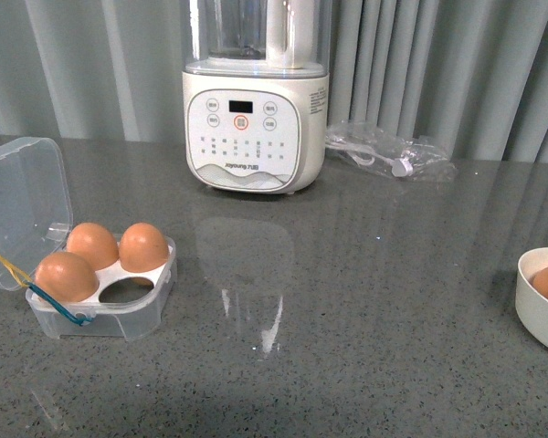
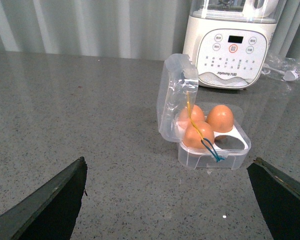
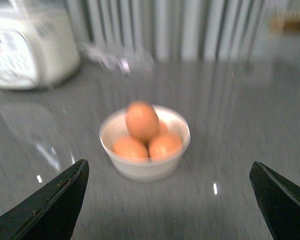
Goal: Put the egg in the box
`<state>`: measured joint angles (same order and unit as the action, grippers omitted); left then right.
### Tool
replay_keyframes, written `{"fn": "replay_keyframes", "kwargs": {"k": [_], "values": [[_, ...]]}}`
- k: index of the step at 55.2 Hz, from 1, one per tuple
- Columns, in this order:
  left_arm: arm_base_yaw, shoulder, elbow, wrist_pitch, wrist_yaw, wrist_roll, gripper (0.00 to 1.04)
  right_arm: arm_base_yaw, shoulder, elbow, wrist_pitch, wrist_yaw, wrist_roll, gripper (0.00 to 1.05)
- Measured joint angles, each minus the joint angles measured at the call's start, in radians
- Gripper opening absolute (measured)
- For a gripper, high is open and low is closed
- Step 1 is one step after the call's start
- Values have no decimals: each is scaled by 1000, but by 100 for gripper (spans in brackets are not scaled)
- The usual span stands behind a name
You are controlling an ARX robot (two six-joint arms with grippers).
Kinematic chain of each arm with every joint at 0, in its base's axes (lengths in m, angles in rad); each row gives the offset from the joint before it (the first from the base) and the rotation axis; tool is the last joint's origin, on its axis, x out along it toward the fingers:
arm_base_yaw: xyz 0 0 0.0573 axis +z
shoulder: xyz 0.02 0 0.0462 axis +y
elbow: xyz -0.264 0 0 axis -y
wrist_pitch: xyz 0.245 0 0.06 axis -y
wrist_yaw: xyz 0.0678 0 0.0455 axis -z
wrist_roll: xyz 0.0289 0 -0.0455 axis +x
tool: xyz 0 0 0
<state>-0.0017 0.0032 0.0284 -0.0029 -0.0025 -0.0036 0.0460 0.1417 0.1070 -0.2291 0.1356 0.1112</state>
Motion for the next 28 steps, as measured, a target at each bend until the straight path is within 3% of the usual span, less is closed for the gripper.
{"fn": "replay_keyframes", "kwargs": {"k": [4, 22, 28], "values": [[0, 0, 0, 0, 1, 0, 98, 0, 107, 45, -8, -7, 45, 97], [0, 0, 0, 0, 0, 0, 98, -80, 689, 299, 458, -76, -2, 97], [0, 0, 0, 0, 0, 0, 98, -81, 872, 384, 515, -109, -31, 97]]}}
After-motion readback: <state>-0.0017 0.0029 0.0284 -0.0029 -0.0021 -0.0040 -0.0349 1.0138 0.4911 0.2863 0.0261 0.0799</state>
